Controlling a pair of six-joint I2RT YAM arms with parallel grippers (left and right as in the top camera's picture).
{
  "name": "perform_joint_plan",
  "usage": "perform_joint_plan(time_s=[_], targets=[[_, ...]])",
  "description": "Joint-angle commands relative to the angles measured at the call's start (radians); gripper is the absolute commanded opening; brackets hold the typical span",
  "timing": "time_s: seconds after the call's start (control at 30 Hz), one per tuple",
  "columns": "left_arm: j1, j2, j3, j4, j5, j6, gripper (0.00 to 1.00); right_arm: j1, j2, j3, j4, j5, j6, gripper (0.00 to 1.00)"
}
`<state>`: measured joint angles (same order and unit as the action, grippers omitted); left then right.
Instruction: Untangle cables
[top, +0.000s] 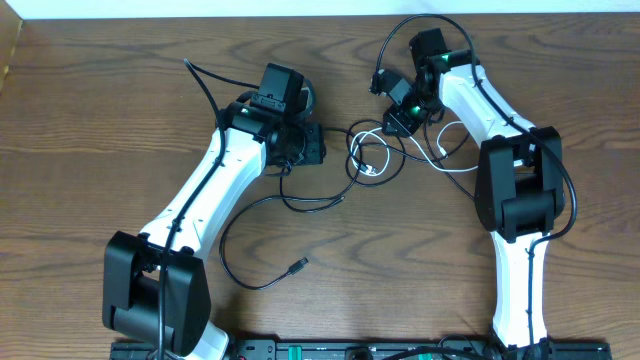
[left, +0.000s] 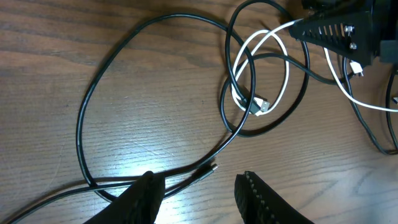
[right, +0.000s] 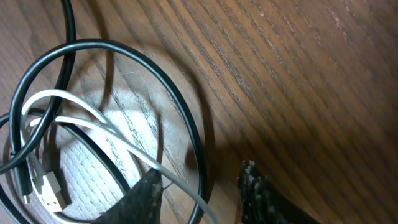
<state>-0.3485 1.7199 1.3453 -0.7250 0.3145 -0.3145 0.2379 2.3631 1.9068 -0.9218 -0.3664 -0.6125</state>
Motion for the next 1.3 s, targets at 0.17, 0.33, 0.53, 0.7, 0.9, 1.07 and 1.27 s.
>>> perform_joint_plan(time_s=[0.17,0.33,0.53,0.7,0.9,1.07,1.27], targets=[[-0.002,-0.006,-0.003,0.001,-0.01,-0.003,0.42,-0.002,0.013,-0.066,0.019,-0.002,0.018,0.2],[-0.007,-0.006,-0.003,0.002,-0.01,-0.003,0.43,-0.005,0.01,-0.048,0.021,-0.002,0.095,0.01],[-0.008,-0.006,-0.003,0.005,-0.01,-0.002,0.42,-0.014,-0.019,0.067,-0.076,-0.002,0.206,0.01],[-0.008,-0.006,-0.003,0.021,-0.01,-0.002,0.43,-0.023,-0.084,0.209,-0.202,-0.011,0.262,0.01],[-0.008,-0.006,-0.003,0.047,-0.01,-0.002,0.43,-0.023,-0.215,0.299,-0.278,-0.08,0.294,0.01],[-0.008,-0.006,-0.003,0.076,-0.01,-0.002,0.48,-0.023,-0.313,0.299,-0.311,-0.074,0.344,0.01],[-0.008,-0.006,-0.003,0.102,-0.01,-0.002,0.5,-0.031,-0.426,0.306,-0.314,-0.101,0.368,0.01]])
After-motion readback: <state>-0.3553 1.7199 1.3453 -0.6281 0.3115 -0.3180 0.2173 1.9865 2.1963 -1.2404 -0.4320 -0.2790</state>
